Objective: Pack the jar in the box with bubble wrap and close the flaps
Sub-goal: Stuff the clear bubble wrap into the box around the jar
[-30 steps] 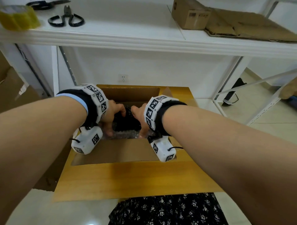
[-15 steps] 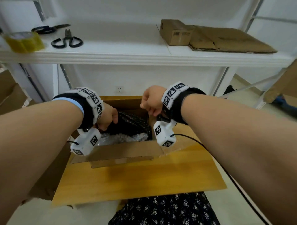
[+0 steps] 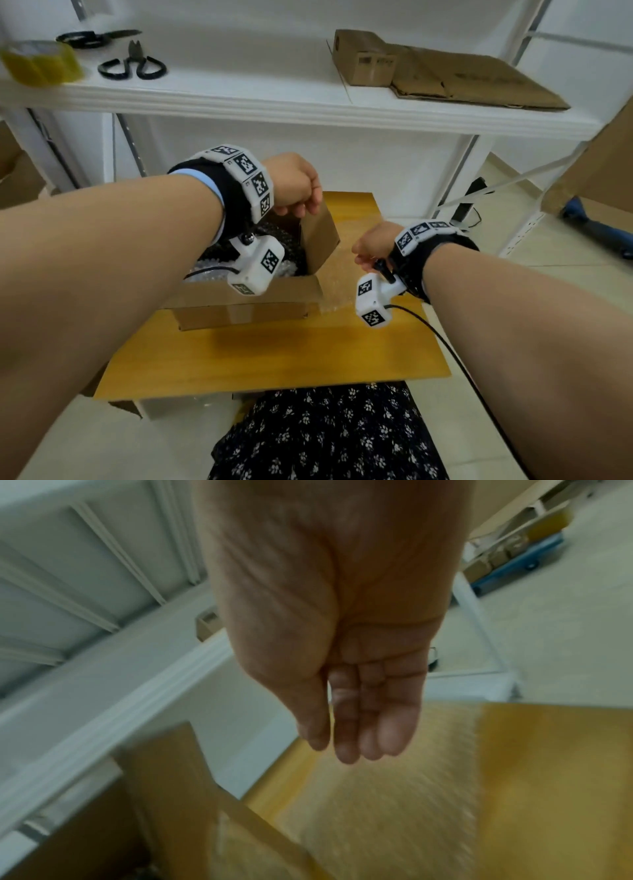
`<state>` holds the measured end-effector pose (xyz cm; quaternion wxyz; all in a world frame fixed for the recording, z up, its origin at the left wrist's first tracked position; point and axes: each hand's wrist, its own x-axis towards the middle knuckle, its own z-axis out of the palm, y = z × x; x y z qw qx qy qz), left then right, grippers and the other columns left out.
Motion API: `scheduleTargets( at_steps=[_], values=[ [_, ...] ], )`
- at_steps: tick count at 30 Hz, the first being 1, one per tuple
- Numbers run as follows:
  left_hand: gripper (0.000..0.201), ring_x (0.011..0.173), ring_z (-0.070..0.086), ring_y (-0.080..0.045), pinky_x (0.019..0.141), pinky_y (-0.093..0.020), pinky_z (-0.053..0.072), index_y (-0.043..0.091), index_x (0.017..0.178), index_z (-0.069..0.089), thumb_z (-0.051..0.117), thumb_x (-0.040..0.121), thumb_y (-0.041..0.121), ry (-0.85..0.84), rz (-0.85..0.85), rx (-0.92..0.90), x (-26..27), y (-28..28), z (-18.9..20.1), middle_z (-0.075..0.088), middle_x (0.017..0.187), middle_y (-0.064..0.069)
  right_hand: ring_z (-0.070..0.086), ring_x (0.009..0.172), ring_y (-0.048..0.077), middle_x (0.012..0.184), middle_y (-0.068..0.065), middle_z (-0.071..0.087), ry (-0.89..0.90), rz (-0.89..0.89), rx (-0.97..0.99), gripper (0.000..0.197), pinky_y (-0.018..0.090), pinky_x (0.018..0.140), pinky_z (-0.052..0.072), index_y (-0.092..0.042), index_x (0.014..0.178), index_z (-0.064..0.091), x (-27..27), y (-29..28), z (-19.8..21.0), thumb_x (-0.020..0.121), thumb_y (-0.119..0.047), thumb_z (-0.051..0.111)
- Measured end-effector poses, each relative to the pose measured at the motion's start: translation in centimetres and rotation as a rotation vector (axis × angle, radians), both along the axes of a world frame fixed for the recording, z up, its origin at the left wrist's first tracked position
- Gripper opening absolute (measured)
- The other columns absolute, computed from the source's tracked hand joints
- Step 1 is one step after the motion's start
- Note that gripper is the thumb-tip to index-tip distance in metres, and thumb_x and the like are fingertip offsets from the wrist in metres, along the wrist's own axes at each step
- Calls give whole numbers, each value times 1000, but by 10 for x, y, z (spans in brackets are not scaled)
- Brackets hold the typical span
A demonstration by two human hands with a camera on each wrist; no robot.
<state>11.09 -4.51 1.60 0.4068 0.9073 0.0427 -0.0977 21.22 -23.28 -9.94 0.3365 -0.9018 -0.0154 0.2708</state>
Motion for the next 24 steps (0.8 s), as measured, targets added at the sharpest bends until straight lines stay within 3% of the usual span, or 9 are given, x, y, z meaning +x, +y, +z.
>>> scheduleTargets(
  at_steps=[3, 5, 9, 12, 14, 16, 18, 21, 24],
  values=[
    [31, 40, 59, -2, 33, -15, 40, 11, 71, 60, 40, 85, -9, 22, 1, -54, 2, 5, -9, 69, 73, -4, 67, 85, 25, 101, 9, 73, -5, 224, -277, 20, 36, 80, 55, -14, 88, 68, -15, 9, -21, 85, -34, 65],
    [32, 44, 60, -4, 36, -16, 40, 13, 70, 61, 41, 83, -9, 13, 36, -51, 3, 9, -16, 70, 73, -3, 60, 83, 23, 100, 6, 69, 17, 245, -246, 15, 32, 71, 52, -18, 95, 67, -21, 16, -32, 85, -29, 67],
    [33, 54, 62, -10, 46, -19, 41, 15, 69, 63, 42, 78, -9, 9, 64, -49, 6, 14, -31, 72, 76, -2, 57, 94, 20, 104, -1, 62, 86, 349, -209, 25, 33, 90, 50, -23, 109, 66, -33, 26, -56, 84, -22, 71],
    [33, 59, 64, -12, 47, -19, 42, 14, 70, 64, 42, 78, -10, 34, 41, -51, 9, 17, -38, 73, 76, -3, 60, 94, 22, 111, -8, 62, 103, 618, -539, 32, 33, 85, 50, -27, 121, 60, -19, 38, -95, 90, -30, 60],
    [33, 60, 65, -12, 46, -19, 44, 13, 72, 64, 43, 78, -11, 47, 39, -46, 11, 19, -41, 73, 76, -3, 64, 86, 23, 103, -7, 66, 2, 693, -800, 28, 35, 81, 52, -36, 113, 60, 4, 40, -132, 86, -40, 55],
    [33, 62, 65, -12, 46, -20, 46, 13, 73, 65, 43, 78, -11, 54, 48, -47, 11, 20, -43, 74, 78, -3, 58, 74, 20, 80, -2, 62, -40, 761, -937, 16, 32, 74, 46, -22, 87, 64, 35, 41, -172, 85, -33, 53],
    [34, 62, 66, -12, 48, -20, 46, 13, 73, 65, 42, 78, -12, 53, 59, -52, 10, 20, -44, 74, 79, -3, 58, 66, 21, 72, -2, 63, -6, 759, -971, 22, 34, 64, 48, -18, 78, 67, 60, 38, -202, 79, -37, 56],
    [34, 64, 66, -12, 50, -21, 47, 13, 75, 65, 42, 79, -11, 64, 53, -57, 7, 18, -46, 74, 82, -4, 68, 75, 28, 91, -1, 70, -7, 831, -880, 41, 40, 66, 54, -25, 107, 67, 96, 26, -250, 75, -47, 54],
    [34, 66, 66, -12, 52, -22, 48, 12, 78, 66, 40, 80, -11, 83, 46, -56, 3, 16, -47, 74, 83, -4, 68, 79, 26, 92, 4, 70, -35, 664, -834, 31, 45, 72, 57, -17, 94, 66, 50, 21, -195, 80, -41, 51]
  ],
)
